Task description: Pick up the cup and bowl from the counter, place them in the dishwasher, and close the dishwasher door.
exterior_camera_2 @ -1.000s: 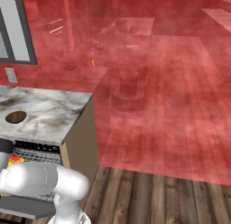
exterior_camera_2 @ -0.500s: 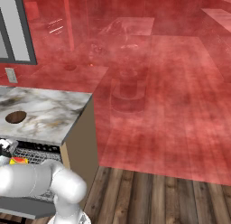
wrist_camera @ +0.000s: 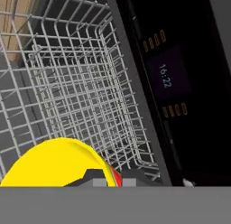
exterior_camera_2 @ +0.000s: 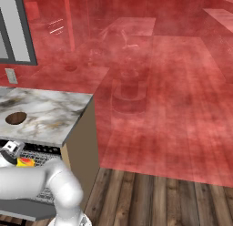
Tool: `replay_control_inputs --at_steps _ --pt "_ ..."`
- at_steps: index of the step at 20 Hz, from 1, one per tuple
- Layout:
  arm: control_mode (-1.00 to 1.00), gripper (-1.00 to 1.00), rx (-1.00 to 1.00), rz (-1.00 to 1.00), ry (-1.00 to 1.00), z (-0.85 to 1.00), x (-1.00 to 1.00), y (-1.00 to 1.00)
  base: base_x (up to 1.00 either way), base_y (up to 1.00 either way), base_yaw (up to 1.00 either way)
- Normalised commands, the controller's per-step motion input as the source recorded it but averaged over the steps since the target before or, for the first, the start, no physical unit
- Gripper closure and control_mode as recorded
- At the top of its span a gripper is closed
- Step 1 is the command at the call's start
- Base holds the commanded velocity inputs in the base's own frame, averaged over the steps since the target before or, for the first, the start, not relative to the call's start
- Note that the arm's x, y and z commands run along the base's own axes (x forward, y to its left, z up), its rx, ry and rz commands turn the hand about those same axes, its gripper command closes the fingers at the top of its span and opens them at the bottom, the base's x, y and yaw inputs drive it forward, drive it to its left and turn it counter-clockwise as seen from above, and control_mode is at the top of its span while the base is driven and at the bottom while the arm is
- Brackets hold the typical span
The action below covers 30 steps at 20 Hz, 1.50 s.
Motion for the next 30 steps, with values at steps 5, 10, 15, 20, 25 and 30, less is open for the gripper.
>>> replay_control_inputs --at_steps 5,10,15,20,25,30 --pt "-1.0 1.0 -0.03 0.0 0.0 -0.55 0.31 0.2 0.0 0.0 0.0" --pt "-1.0 1.0 -0.04 0.0 0.0 -0.51 0.3 0.21 0.0 0.0 0.0" --pt "-1.0 1.0 -0.02 0.0 0.0 -0.42 0.22 0.23 0.0 0.0 0.0" --pt "-1.0 1.0 0.0 0.0 0.0 -0.36 0.12 0.26 0.0 0.0 0.0" --pt "-1.0 1.0 0.0 0.0 0.0 -0.36 0.1 0.3 0.0 0.0 0.0" --pt "-1.0 -1.0 0.0 0.0 -0.01 -0.28 0.03 0.34 0.0 0.0 0.0"
